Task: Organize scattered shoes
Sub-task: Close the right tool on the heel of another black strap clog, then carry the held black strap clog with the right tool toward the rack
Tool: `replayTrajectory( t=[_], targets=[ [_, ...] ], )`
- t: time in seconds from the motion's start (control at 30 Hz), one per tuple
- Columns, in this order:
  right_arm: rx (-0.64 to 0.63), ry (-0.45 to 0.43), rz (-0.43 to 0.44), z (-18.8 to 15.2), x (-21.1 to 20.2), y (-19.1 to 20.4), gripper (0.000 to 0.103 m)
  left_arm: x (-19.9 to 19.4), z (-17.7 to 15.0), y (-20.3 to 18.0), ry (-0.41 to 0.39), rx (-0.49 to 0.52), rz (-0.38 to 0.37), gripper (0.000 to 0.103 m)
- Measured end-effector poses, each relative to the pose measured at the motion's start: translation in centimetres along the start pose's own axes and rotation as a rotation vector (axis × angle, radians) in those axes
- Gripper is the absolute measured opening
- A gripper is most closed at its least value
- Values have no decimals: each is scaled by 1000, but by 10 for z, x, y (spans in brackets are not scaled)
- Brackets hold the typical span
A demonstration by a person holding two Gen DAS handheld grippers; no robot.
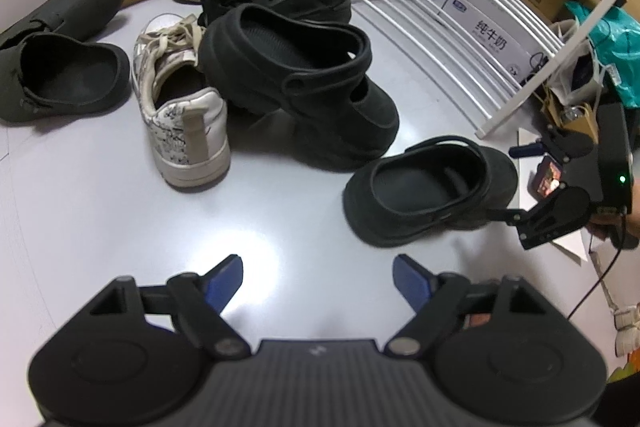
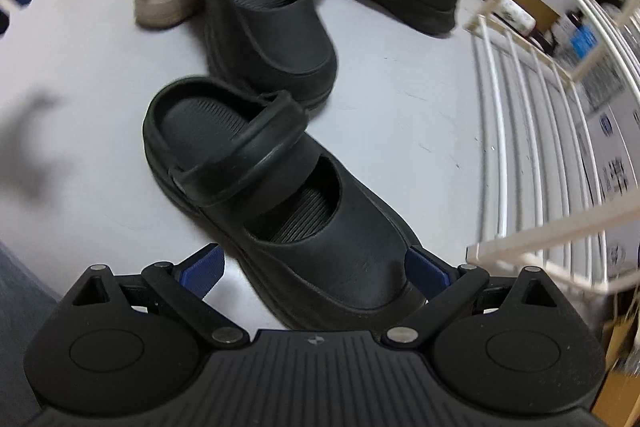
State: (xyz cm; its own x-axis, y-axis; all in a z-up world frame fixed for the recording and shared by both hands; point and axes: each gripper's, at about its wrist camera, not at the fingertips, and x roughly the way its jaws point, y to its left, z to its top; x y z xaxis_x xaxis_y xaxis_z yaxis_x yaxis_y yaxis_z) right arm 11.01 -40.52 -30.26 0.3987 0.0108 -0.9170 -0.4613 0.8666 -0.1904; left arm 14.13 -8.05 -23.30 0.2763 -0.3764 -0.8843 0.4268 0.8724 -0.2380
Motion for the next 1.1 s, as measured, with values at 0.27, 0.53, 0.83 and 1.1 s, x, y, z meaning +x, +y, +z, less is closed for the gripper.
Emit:
replayTrajectory(
  t=[0.27, 0.53, 0.83, 1.1],
  targets=[
    [-15, 10, 29, 4, 13, -2, 100, 3, 0, -1, 7, 3, -1, 84],
    [57, 18, 4, 2, 17, -3, 98, 4, -1, 0, 13, -1, 1, 84],
    [89, 57, 31, 4, 7, 2, 95, 5, -1, 1, 18, -4, 5, 84],
    [-187, 33, 56, 4, 13, 2, 95, 5, -3, 3, 22, -10, 11, 84]
  ],
)
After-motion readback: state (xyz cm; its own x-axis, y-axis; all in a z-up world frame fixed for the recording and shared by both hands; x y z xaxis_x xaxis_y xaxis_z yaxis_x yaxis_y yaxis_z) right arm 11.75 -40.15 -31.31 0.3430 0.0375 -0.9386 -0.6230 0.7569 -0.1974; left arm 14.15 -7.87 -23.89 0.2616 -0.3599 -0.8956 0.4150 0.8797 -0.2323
